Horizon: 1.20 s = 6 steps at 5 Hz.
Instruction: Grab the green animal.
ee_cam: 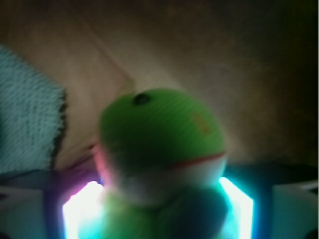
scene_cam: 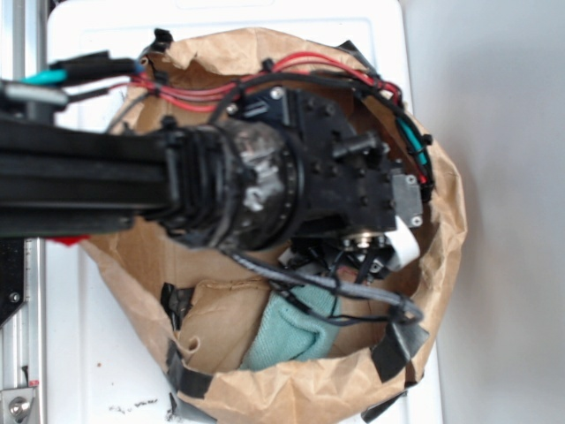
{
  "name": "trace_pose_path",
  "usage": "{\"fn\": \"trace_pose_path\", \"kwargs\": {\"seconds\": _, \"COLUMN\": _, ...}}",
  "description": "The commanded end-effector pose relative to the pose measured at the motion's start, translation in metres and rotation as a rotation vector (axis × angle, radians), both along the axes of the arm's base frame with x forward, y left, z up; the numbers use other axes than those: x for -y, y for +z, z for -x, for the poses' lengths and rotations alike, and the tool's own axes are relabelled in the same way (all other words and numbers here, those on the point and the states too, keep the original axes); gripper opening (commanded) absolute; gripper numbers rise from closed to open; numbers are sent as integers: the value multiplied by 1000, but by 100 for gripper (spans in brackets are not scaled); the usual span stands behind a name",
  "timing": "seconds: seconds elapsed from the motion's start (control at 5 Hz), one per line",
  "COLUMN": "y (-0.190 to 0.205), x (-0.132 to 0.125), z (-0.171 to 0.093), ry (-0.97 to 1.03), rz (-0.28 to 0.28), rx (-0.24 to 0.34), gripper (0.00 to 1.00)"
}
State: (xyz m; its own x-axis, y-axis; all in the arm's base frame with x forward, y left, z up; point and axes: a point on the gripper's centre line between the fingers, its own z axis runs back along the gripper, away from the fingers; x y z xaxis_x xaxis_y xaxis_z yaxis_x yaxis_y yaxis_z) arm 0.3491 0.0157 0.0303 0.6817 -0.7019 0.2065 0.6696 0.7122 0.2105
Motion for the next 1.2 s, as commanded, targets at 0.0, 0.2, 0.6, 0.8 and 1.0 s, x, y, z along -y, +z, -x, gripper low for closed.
{"fn": "trace_pose_path", "kwargs": {"seconds": 0.0, "y": 16, "x": 0, "z": 1, "ry": 46, "rz": 13, "rx": 23, "gripper": 0}}
{"fn": "trace_pose_path", "kwargs": {"seconds": 0.2, "y": 58, "x": -11, "z": 13, "ry": 135, "rz": 69, "rx": 53, "gripper": 0}}
{"fn": "trace_pose_path", "kwargs": {"seconds": 0.6, "y": 131, "x": -26, "z": 40, "ry": 328, "rz": 133, "rx": 43, "gripper": 0}}
{"fn": "trace_pose_path", "kwargs": {"seconds": 0.8, "y": 158, "x": -29, "z": 48, "ry": 443, "rz": 138, "rx": 12, "gripper": 0}}
{"fn": "trace_pose_path", "kwargs": {"seconds": 1.0, "y": 175, "x": -28, "z": 56, "ry": 493, "rz": 166, "rx": -26, "gripper": 0}}
